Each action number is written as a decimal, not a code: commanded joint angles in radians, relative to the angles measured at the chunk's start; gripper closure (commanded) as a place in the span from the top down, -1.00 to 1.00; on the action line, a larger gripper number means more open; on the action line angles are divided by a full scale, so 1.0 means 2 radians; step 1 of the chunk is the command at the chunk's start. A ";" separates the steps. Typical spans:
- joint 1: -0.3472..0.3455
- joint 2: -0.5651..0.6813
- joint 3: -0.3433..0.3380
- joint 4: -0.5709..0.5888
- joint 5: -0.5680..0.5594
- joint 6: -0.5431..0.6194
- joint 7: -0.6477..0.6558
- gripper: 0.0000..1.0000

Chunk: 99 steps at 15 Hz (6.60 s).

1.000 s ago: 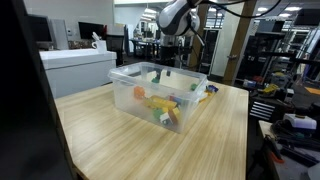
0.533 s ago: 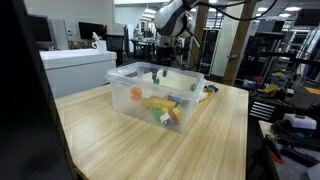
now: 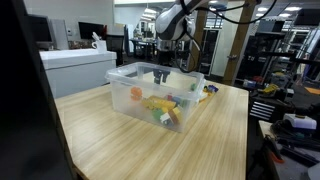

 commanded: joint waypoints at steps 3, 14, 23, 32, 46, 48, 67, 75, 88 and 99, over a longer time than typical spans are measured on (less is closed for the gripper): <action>-0.008 -0.002 -0.002 -0.008 -0.024 -0.004 0.006 -0.82; -0.006 0.006 -0.005 -0.005 -0.059 -0.013 0.008 0.80; -0.001 0.034 0.007 0.040 -0.053 -0.011 0.015 1.00; -0.008 0.035 0.002 0.044 -0.052 -0.016 0.019 -0.36; 0.006 -0.240 0.082 -0.124 0.066 -0.045 -0.107 -0.78; 0.029 -0.281 0.078 -0.173 0.054 -0.064 -0.103 0.23; -0.033 -0.176 -0.088 -0.205 -0.159 0.003 0.031 1.00; -0.035 -0.091 -0.083 -0.173 -0.173 0.012 0.026 1.00; -0.041 -0.058 -0.061 -0.116 -0.228 -0.111 -0.110 1.00; -0.042 -0.043 -0.047 -0.113 -0.278 -0.087 -0.145 1.00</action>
